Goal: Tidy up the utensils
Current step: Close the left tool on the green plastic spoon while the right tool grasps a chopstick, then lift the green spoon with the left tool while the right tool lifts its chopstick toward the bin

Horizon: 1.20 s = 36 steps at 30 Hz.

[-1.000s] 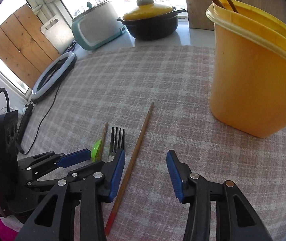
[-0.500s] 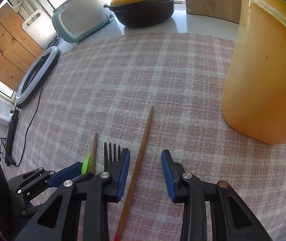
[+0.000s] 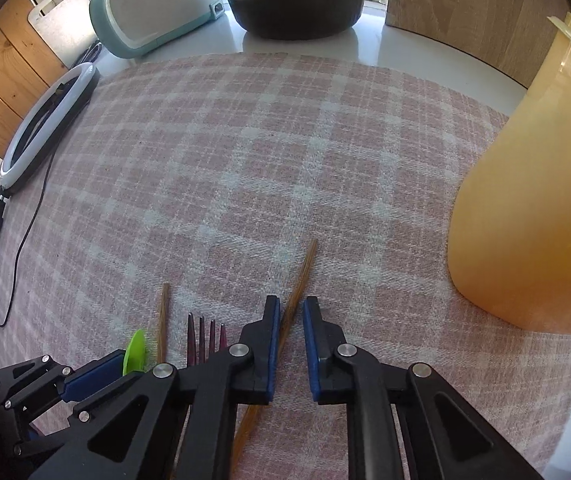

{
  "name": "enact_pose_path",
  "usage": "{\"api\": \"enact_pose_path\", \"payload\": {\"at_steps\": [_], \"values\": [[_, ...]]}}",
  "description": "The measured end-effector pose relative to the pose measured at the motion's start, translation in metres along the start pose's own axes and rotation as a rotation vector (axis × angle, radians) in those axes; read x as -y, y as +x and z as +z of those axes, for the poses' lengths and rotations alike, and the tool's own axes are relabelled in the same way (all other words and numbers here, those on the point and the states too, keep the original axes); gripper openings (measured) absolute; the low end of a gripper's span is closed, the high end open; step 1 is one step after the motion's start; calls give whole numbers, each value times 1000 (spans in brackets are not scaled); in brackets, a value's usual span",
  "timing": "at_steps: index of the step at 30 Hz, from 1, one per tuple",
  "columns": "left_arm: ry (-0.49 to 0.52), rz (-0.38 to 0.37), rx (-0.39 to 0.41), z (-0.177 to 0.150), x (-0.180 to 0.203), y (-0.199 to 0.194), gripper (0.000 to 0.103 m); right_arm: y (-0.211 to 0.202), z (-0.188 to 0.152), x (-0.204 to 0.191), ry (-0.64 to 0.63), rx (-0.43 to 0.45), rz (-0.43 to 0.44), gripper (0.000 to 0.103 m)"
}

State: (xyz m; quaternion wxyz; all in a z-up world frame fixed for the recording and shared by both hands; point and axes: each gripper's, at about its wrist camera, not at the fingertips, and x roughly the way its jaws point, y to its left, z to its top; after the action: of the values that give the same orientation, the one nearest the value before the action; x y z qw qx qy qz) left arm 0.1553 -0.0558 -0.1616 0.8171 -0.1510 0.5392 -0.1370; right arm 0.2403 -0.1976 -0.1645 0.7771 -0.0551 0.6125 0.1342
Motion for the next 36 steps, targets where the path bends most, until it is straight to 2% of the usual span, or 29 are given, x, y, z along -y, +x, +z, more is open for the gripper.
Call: {"api": "enact_pose_path", "payload": {"at_steps": [8, 14, 21, 25, 26, 30, 36], "values": [[-8, 2, 5, -3, -4, -5, 13, -3, -2, 8, 20, 3, 61, 5], [20, 32, 35, -3, 1, -13, 13, -15, -15, 7, 15, 30, 93, 3], [72, 55, 88, -2, 13, -32, 12, -38, -25, 4, -13, 84, 109, 3], [97, 64, 117, -1, 21, -44, 9, -55, -32, 5, -25, 124, 125, 3], [107, 70, 127, -1, 23, -48, 4, -59, -35, 6, -27, 135, 128, 3], [142, 83, 161, -1, 33, -58, 3, -73, -43, 12, -16, 172, 139, 3], [139, 82, 154, 3, 33, -58, 2, -89, -51, 23, 5, 213, 137, 3]]}}
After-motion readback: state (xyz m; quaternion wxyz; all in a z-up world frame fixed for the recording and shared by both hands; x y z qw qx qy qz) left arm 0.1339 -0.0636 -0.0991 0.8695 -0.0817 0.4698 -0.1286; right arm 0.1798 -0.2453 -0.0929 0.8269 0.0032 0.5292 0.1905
